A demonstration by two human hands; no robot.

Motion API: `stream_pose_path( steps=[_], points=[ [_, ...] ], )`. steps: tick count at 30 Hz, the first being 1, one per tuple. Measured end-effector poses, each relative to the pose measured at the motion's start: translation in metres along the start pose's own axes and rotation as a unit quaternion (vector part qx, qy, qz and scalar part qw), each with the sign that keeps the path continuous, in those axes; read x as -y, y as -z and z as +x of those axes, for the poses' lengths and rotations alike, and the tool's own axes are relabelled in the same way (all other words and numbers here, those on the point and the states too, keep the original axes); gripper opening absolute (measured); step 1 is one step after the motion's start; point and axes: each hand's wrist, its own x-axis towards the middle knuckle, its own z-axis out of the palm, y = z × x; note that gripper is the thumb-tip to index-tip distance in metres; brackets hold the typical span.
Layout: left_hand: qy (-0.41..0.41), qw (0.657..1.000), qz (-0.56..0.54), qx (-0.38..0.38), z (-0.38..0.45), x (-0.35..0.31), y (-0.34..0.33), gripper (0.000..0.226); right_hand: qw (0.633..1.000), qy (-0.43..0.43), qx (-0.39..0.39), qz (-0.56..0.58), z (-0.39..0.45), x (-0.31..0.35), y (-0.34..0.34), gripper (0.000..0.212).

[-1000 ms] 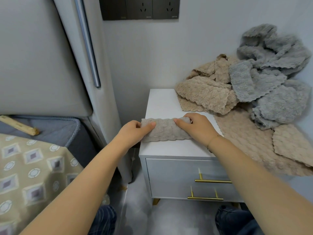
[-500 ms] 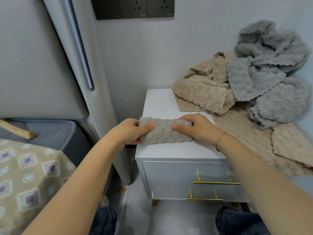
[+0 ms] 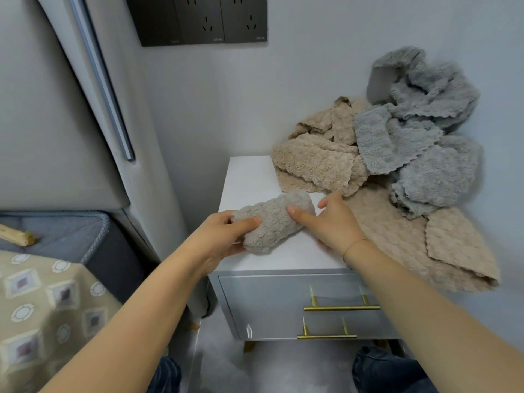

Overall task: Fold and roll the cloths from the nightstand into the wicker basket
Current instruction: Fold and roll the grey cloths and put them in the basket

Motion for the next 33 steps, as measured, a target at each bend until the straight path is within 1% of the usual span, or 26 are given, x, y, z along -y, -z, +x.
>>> stream_pose_path(
  steps=[1, 2, 3, 4, 5, 6, 8, 11, 12, 15, 17, 20, 21, 23, 25, 28, 31, 33],
  points=[
    [-0.022, 1.000, -0.008, -0.011, -0.001, 0.002, -0.005, 0.024, 0.990, -0.054, 0.026, 0.128, -0.004, 0.003, -0.002, 0.062],
    [-0.043, 0.999, -0.016, -0.020, -0.002, 0.004, -0.010, 0.024, 0.962, -0.097, 0.045, 0.250, -0.007, 0.006, -0.003, 0.057],
    [-0.065, 0.997, -0.022, -0.026, -0.004, 0.005, -0.015, 0.025, 0.926, -0.121, 0.053, 0.354, -0.009, 0.009, -0.004, 0.048],
    [-0.086, 0.996, -0.024, -0.030, -0.007, 0.006, -0.019, 0.026, 0.889, -0.131, 0.056, 0.435, -0.011, 0.012, -0.003, 0.038],
    [-0.105, 0.994, -0.020, -0.035, -0.010, 0.007, -0.023, 0.025, 0.857, -0.139, 0.063, 0.492, -0.014, 0.014, -0.004, 0.029],
    [-0.118, 0.992, -0.014, -0.036, -0.013, 0.007, -0.029, 0.024, 0.837, -0.147, 0.068, 0.523, -0.017, 0.014, -0.002, 0.024],
    [-0.124, 0.992, -0.009, -0.021, -0.018, 0.007, -0.035, 0.023, 0.816, -0.170, 0.090, 0.545, -0.024, 0.013, -0.001, 0.027],
    [-0.101, 0.994, -0.014, 0.044, -0.029, 0.006, -0.046, 0.024, 0.797, -0.179, 0.098, 0.568, -0.039, 0.013, 0.012, 0.026],
    [-0.099, 0.994, -0.003, 0.051, -0.032, 0.006, -0.049, 0.024, 0.799, -0.170, 0.090, 0.570, -0.044, 0.013, 0.015, 0.025],
    [-0.110, 0.990, 0.063, 0.055, -0.048, 0.008, -0.065, 0.024, 0.831, -0.109, 0.030, 0.545, -0.061, 0.013, 0.033, 0.031],
    [-0.112, 0.986, 0.104, 0.073, -0.066, 0.010, -0.078, 0.030, 0.849, -0.082, -0.003, 0.522, -0.082, 0.012, 0.046, 0.029],
    [-0.114, 0.978, 0.133, 0.112, -0.096, 0.013, -0.097, 0.042, 0.864, -0.058, -0.051, 0.497, -0.121, 0.006, 0.071, 0.025],
    [-0.118, 0.975, 0.140, 0.123, -0.106, 0.013, -0.104, 0.040, 0.869, -0.052, -0.070, 0.487, -0.137, 0.003, 0.082, 0.027],
    [-0.135, 0.974, 0.133, 0.125, -0.123, 0.016, -0.118, 0.025, 0.878, -0.051, -0.100, 0.466, -0.166, -0.007, 0.104, 0.032],
    [-0.156, 0.971, 0.130, 0.124, -0.140, 0.019, -0.135, 0.017, 0.883, -0.057, -0.120, 0.450, -0.195, -0.016, 0.123, 0.034],
    [-0.174, 0.961, 0.152, 0.154, -0.165, 0.031, -0.164, 0.015, 0.884, -0.064, -0.147, 0.440, -0.244, -0.035, 0.149, 0.029],
    [-0.143, 0.950, 0.179, 0.212, -0.189, 0.043, -0.195, 0.018, 0.885, -0.083, -0.166, 0.428, -0.292, -0.062, 0.166, 0.033],
    [-0.109, 0.945, 0.184, 0.249, -0.201, 0.052, -0.218, 0.019, 0.872, -0.105, -0.198, 0.435, -0.323, -0.085, 0.173, 0.031]
  ],
)
